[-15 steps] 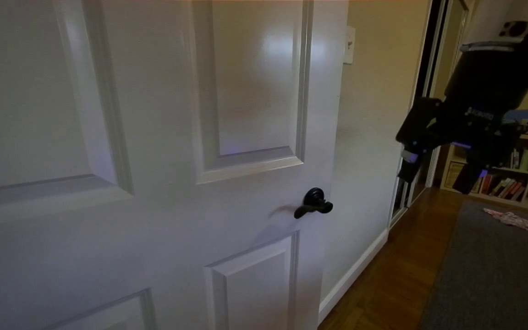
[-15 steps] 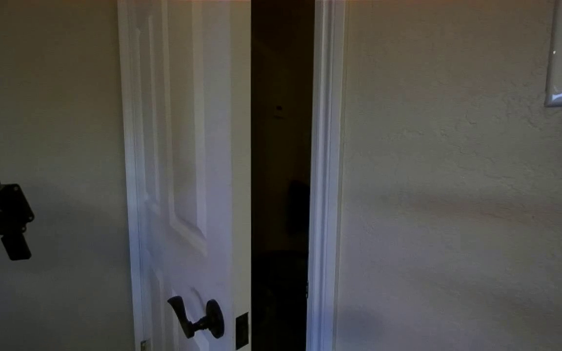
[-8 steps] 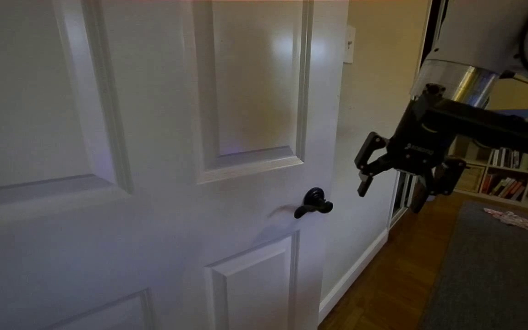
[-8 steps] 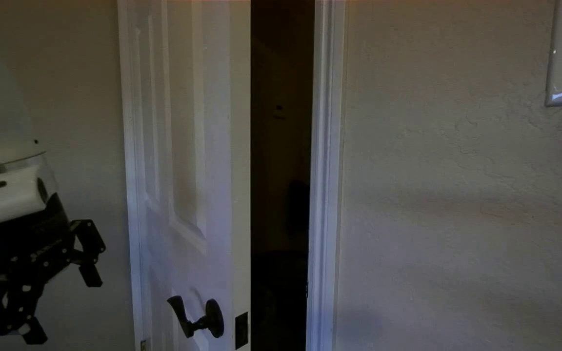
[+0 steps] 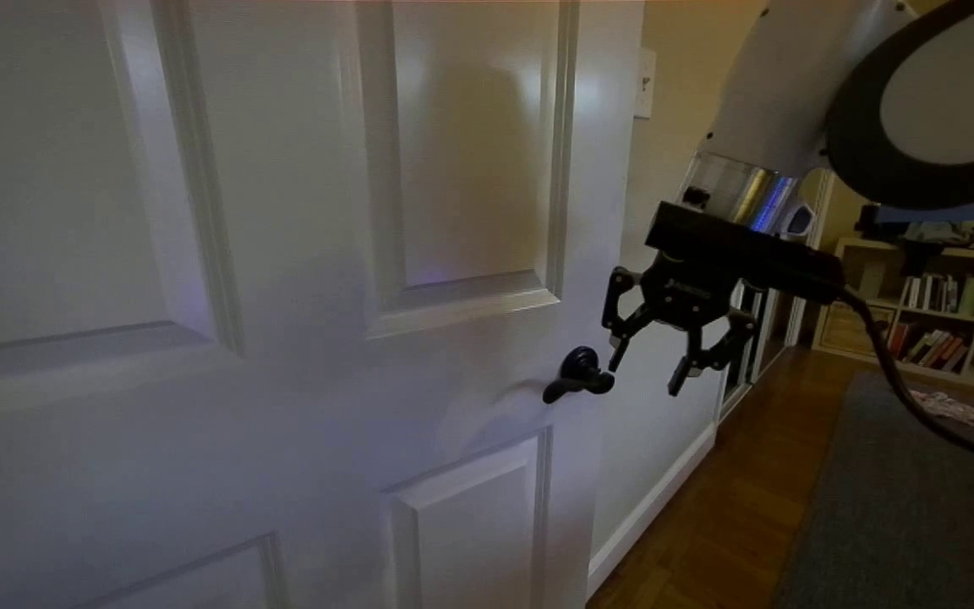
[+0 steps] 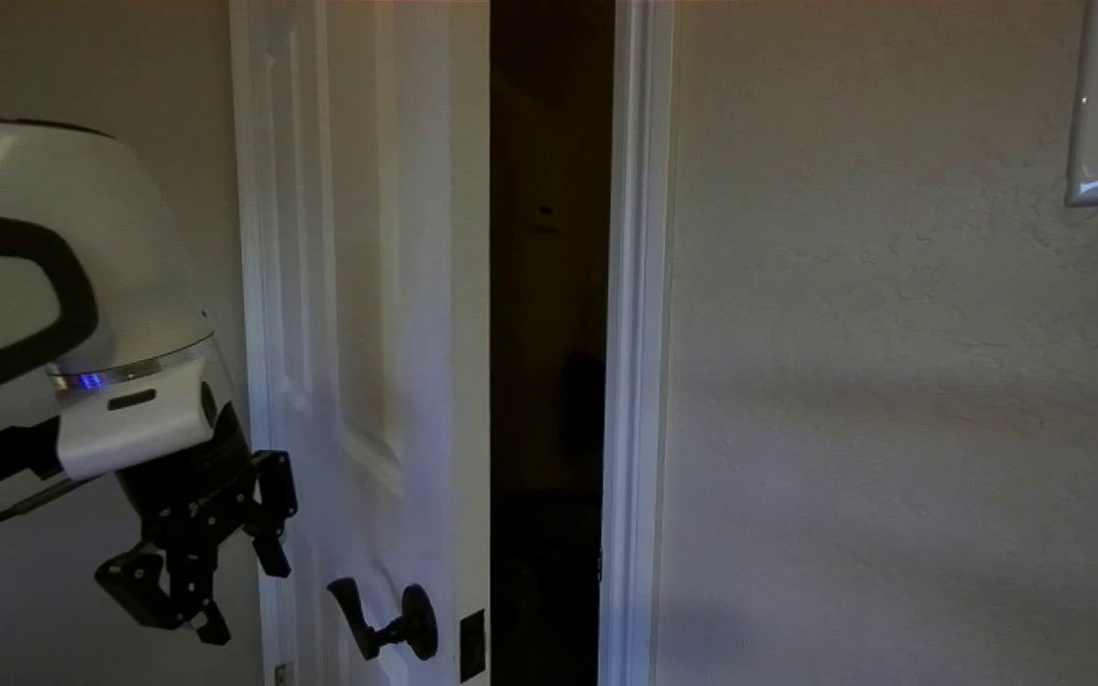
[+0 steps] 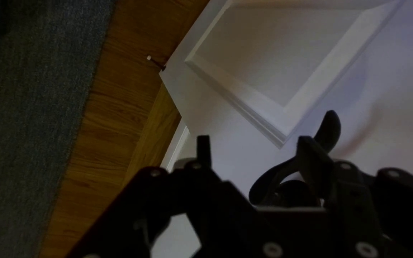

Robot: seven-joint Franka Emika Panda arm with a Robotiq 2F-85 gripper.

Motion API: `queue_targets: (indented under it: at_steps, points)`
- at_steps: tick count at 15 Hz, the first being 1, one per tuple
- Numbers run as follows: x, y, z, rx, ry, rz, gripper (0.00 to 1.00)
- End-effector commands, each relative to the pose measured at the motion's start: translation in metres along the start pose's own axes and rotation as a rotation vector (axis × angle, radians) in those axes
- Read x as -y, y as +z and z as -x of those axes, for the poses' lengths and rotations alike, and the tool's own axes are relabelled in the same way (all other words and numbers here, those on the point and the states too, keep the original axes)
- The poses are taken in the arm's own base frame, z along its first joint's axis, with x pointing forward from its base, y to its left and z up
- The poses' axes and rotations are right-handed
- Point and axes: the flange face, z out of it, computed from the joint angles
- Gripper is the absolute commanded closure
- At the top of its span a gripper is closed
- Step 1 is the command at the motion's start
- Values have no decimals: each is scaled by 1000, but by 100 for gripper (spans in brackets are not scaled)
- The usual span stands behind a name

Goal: Close the open door

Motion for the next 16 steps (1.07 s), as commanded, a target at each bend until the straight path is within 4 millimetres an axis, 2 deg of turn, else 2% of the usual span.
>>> queue_targets:
  at_steps: [1, 3, 4, 6, 10, 12, 16]
  points:
    - [20, 13, -8, -20, 43, -24, 50]
    - [28, 16, -13, -31, 53, -31, 62]
    - [32, 17, -15, -38, 54, -37, 77]
    - [40, 18, -21, -50, 58, -50, 90]
    - [54, 17, -33, -85, 79, -108, 98]
    - [58, 15, -37, -113, 92, -158, 94]
    - [64, 15, -44, -162, 120, -246, 92]
